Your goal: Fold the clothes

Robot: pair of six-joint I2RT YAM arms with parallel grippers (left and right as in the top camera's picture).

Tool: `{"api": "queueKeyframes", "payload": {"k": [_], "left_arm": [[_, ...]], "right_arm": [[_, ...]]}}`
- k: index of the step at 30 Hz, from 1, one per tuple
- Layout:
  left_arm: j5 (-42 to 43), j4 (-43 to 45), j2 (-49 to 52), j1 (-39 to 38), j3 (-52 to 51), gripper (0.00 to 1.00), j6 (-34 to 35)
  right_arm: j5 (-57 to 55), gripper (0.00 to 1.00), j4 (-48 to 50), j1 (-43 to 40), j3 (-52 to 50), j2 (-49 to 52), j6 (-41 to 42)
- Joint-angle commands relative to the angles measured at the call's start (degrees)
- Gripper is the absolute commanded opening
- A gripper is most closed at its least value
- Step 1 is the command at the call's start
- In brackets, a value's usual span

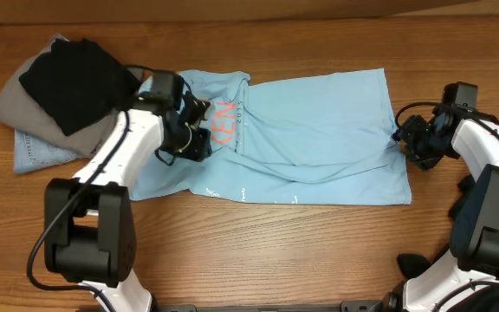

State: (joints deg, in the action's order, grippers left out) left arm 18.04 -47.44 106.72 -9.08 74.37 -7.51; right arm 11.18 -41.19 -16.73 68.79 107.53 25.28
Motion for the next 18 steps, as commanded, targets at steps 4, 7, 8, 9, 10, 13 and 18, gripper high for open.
{"api": "queueKeyframes", "payload": {"k": [4,7,8,9,10,13,18], "left_arm": [[-6.8,1.4,0.9,0.3,-0.8,0.28,-1.5],[-8.1,1.3,0.9,0.3,-0.9,0.3,-1.9],[-8.1,1.6,0.9,0.3,-0.9,0.31,-1.9],[-7.6,2.1,0.9,0.2,-0.9,0.33,-1.9],[-7.2,2.4,0.9,0.1,-0.9,0.34,-1.9],[-7.1,2.7,0.9,-0.3,-1.1,0.36,-1.9],[-8.2,3.1,0.9,-1.1,-2.4,0.39,-1.9]], "right_arm": [[1.6,0.64,-1.6,-2.9,1.5,-4.8,-0.3],[2.5,0.64,-3.2,-2.8,1.5,-8.8,-1.5],[2.9,0.65,-3.7,-2.8,1.5,-10.2,-1.6],[3.4,0.65,-4.1,-2.7,1.5,-11.5,-1.7],[4.2,0.65,-4.5,-2.7,1.5,-13.1,-1.7],[7.0,0.66,-5.0,-2.7,1.5,-16.8,-1.7],[12.7,0.66,-5.7,-2.7,1.5,-21.6,-3.1]]}}
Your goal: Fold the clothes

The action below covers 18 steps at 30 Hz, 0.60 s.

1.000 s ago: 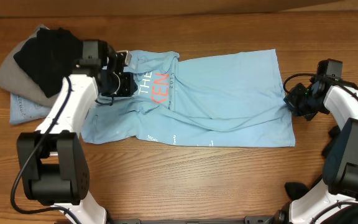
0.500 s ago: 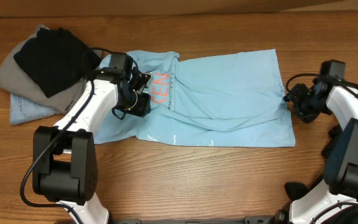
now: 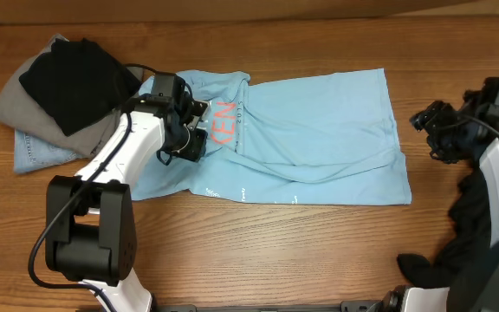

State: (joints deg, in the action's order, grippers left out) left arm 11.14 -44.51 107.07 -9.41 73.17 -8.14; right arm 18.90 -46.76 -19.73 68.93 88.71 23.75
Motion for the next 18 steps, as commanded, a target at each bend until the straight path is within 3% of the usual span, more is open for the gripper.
{"api": "queueKeyframes", "payload": {"k": [1,13,15,18], "left_arm": [[-1.3,0.5,0.5,-0.8,-1.5,0.39,-1.3],[-2.1,6.7,1.3,-0.9,-4.2,0.44,-1.3],[-1.6,7.9,1.9,-0.9,-4.2,0.42,-1.0],[-1.6,7.9,2.8,-1.0,-4.2,0.3,-1.0]], "right_arm": [[5.7,0.67,-0.3,0.5,1.3,-3.3,-2.2],[6.3,0.69,-2.9,5.5,1.3,-6.1,-6.3],[6.3,0.69,-2.8,6.3,1.3,-6.1,-6.3],[6.3,0.69,-2.8,7.0,1.3,-6.1,-6.2]]}}
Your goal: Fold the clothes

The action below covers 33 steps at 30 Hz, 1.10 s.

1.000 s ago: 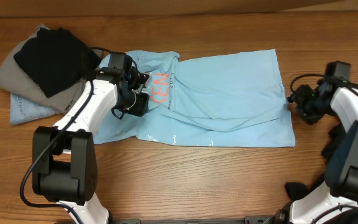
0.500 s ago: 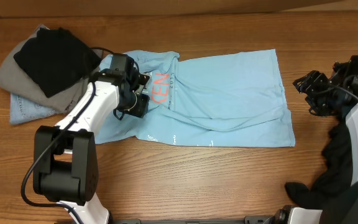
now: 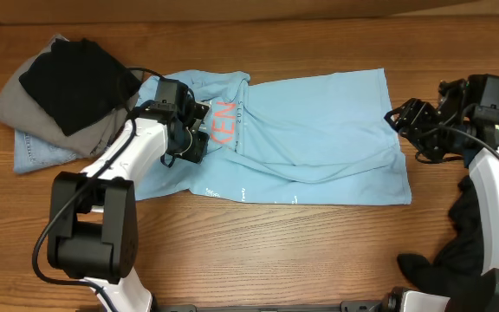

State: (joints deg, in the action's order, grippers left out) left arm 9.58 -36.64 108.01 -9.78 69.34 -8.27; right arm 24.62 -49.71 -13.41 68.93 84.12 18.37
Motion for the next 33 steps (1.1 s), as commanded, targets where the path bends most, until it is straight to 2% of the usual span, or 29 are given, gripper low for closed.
{"api": "queueKeyframes", "payload": {"k": [1,4,11,16,17,23,26,29,33], "left_arm": [[-0.1,-0.1,2.0,-0.6,-0.4,0.24,-0.9],[-0.1,-0.1,2.1,-0.6,-0.1,0.05,-0.4],[-0.2,-3.3,2.1,-0.6,7.6,0.04,1.0],[-1.2,-1.6,2.1,-0.6,11.1,0.04,0.6],[-1.2,-1.0,2.1,-0.7,11.1,0.06,0.5],[-1.3,-1.7,3.0,-0.9,11.1,0.42,0.3],[-2.4,-4.2,2.8,-0.5,11.3,0.43,0.4],[-5.7,-9.2,2.8,0.6,12.4,0.37,1.0],[-10.9,-17.3,2.8,3.2,13.0,0.35,3.1]], "right_arm": [[0.5,0.69,0.1,0.7,1.3,-1.5,-0.9],[0.5,0.69,0.0,0.7,1.3,-1.5,-0.9],[0.5,0.69,0.1,0.7,1.3,-1.5,-0.9],[0.3,0.69,0.1,0.7,1.3,-1.5,-0.9],[0.3,0.69,0.1,0.7,1.3,-1.5,-0.9],[0.3,0.69,0.1,0.7,1.3,-1.5,-0.9],[0.3,0.69,0.1,0.7,1.3,-1.5,-0.9],[0.3,0.7,0.1,0.7,1.3,-1.5,-0.9],[0.3,0.7,0.1,0.7,1.3,-1.5,-0.9]]}}
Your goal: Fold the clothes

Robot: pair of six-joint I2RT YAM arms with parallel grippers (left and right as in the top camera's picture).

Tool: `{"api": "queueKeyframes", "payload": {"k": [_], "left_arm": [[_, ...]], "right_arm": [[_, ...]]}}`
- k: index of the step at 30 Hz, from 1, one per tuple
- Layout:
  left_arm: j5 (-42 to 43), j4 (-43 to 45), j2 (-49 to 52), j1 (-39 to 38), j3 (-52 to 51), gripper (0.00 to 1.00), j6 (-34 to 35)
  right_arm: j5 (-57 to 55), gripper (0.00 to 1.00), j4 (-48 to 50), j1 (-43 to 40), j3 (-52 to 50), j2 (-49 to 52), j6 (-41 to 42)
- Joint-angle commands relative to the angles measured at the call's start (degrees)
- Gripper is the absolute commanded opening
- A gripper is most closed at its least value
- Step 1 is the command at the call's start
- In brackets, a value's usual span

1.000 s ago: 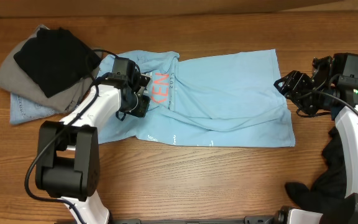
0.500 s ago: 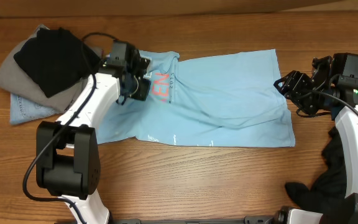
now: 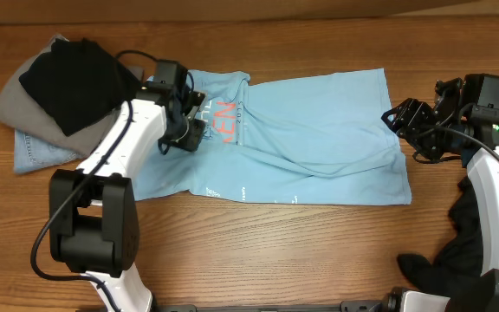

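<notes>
A light blue T-shirt point(image 3: 319, 121) with orange letters point(image 3: 223, 120) lies spread across the wooden table, with creases along its lower half. My left gripper point(image 3: 196, 120) rests on the shirt's left part just beside the letters and looks shut on a bunched fold of fabric. Over at the shirt's right edge, near the upper corner, my right gripper point(image 3: 395, 120) has its fingers spread and points left at the cloth.
A pile of clothes sits at the far left: a black garment point(image 3: 72, 74) on a grey one point(image 3: 24, 100), over a pale denim piece point(image 3: 37, 156). Another black garment point(image 3: 470, 221) lies at the right edge under my right arm.
My left gripper has shifted a little toward the far side. The lettered fold of the shirt has moved with it. My right gripper stays at the shirt's right edge, almost unmoved.
My left gripper stayed on the shirt beside the letters throughout. My right gripper was first low at the shirt's right edge. Then it stood off to the right, clear of the cloth. Then it was back at the edge higher up, where it remains.
</notes>
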State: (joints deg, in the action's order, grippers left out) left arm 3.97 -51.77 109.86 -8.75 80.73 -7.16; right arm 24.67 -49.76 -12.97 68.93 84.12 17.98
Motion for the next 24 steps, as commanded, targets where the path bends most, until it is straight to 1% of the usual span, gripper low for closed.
{"api": "queueKeyframes", "payload": {"k": [1,3,8,12,16,19,22,24], "left_arm": [[-6.5,-3.5,1.0,3.0,1.5,0.35,2.6],[-8.3,-5.0,1.1,5.0,0.9,0.34,5.0],[-7.8,-4.9,1.1,8.7,-0.3,0.34,9.7],[-3.8,-1.6,1.1,10.4,-2.9,0.36,10.0],[0.6,4.0,1.1,10.4,-7.0,0.38,9.9],[0.8,6.4,1.2,10.1,-9.4,0.41,9.9],[0.5,8.3,1.2,10.1,-11.1,0.4,9.9],[0.5,8.5,1.2,10.1,-11.3,0.36,9.9]], "right_arm": [[0.3,0.69,0.1,0.2,1.3,-1.5,-0.5],[-0.4,0.7,0.1,0.2,1.3,-1.5,-0.4],[-1.5,0.7,-0.1,0.2,1.3,-1.5,-0.4],[-1.5,0.7,-0.3,0.2,1.3,-1.5,-0.4],[-2.2,0.7,-0.2,0.2,1.3,-1.5,-0.4],[-2.8,0.7,-0.1,0.2,1.3,-1.5,-0.4],[-2.8,0.7,-0.1,0.2,1.3,-1.5,-0.4],[-2.8,0.7,-0.1,0.2,1.3,-1.5,-0.4]]}}
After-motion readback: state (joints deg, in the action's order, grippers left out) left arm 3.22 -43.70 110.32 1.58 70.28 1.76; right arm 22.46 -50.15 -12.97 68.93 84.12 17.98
